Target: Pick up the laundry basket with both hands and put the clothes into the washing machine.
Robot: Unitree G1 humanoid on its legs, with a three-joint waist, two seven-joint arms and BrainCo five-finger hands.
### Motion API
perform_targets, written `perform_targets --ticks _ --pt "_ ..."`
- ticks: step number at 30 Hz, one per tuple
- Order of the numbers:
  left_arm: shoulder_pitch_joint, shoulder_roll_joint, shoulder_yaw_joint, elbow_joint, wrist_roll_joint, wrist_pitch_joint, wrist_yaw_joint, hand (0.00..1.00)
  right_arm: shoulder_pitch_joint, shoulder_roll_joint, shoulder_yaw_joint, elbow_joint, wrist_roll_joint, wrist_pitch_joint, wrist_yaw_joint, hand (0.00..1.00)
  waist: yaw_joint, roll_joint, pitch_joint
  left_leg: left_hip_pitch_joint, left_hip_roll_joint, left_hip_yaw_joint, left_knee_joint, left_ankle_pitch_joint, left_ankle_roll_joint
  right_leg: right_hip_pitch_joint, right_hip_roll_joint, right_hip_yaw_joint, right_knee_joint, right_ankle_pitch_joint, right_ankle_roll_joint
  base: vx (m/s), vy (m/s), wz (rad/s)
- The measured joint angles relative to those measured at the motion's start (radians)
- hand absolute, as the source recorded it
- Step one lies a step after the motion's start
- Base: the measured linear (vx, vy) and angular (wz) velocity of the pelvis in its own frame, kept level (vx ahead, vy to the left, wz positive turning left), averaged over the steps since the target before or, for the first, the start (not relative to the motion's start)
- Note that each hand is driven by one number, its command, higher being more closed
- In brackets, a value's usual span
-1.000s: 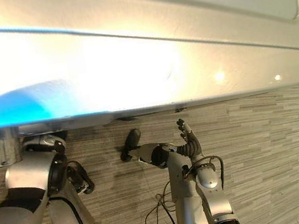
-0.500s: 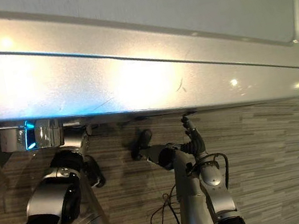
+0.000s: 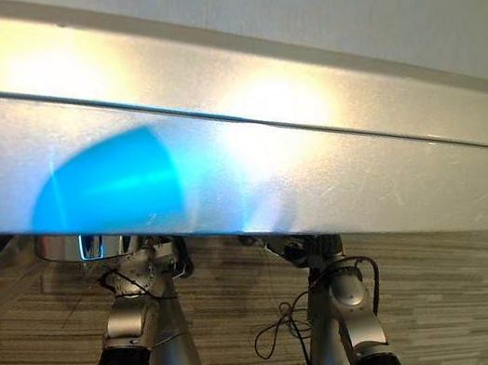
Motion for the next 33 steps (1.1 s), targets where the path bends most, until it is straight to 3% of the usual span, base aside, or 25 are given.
perform_targets --ticks 6,14,17,20,22,28,30,33 --pt "0.057 -0.013 -0.101 -0.060 0.021 -0.001 -0.078 0.00 -0.002 -0.001 0.003 0.073 0.000 0.000 0.000 0.00 0.016 0.001 -0.001 0.024 -0.002 0.000 -0.008 0.000 0.000 0.020 -0.002 0.000 0.004 -0.011 0.001 -0.07 -0.064 0.05" --pt "0.124 -0.016 -0.134 -0.060 0.037 -0.001 -0.129 0.00 -0.032 -0.007 0.002 0.208 0.001 0.002 0.003 0.00 0.016 0.007 -0.004 0.123 -0.013 0.005 -0.022 0.000 0.000 0.111 -0.016 0.000 0.011 -0.022 0.006 -0.06 -0.059 0.10" --pt "0.210 0.011 -0.124 -0.054 0.089 0.000 -0.130 0.00 -0.018 -0.008 0.002 0.270 0.001 0.016 0.011 0.00 0.016 0.008 -0.005 0.282 -0.015 0.043 -0.076 0.000 -0.001 0.239 -0.011 0.013 -0.023 -0.029 0.018 -0.07 -0.114 0.13" --pt "0.257 0.035 -0.106 0.048 0.131 0.002 -0.124 0.00 0.034 -0.021 0.002 0.296 0.001 0.017 0.019 0.00 0.014 0.039 -0.037 0.462 -0.030 0.074 -0.168 0.009 -0.016 0.388 0.013 0.027 -0.111 -0.004 0.023 -0.02 -0.051 0.06" --pt "0.292 0.040 -0.084 0.104 0.160 0.004 -0.121 0.00 0.072 -0.021 0.001 0.304 0.001 0.019 0.031 0.00 0.012 0.045 -0.074 0.558 -0.032 0.116 -0.227 0.017 -0.015 0.451 0.027 0.049 -0.160 0.011 0.040 0.01 -0.016 -0.17" --pt "0.344 -0.002 0.017 0.356 0.210 0.001 -0.087 0.00 0.142 -0.034 -0.116 0.255 0.003 0.028 0.014 0.00 -0.028 0.102 -0.160 0.921 -0.066 0.317 -0.489 0.072 0.005 0.670 0.086 0.149 -0.414 0.120 0.104 0.03 0.050 -0.49" --pt "0.347 -0.010 0.084 0.490 0.209 0.000 -0.059 0.00 0.117 -0.041 -0.147 0.237 0.013 0.028 -0.022 0.00 -0.044 0.110 -0.197 1.027 -0.064 0.424 -0.603 0.103 0.007 0.751 0.043 0.027 -0.486 0.101 0.087 0.05 0.088 -0.99" --pt "0.343 0.012 0.171 0.650 0.201 0.007 -0.038 0.00 0.083 -0.042 -0.182 0.199 0.012 0.026 -0.064 0.00 -0.065 0.084 -0.211 1.110 -0.048 0.526 -0.627 0.106 -0.003 0.826 -0.056 -0.131 -0.431 0.091 0.073 0.09 -0.005 -1.02"
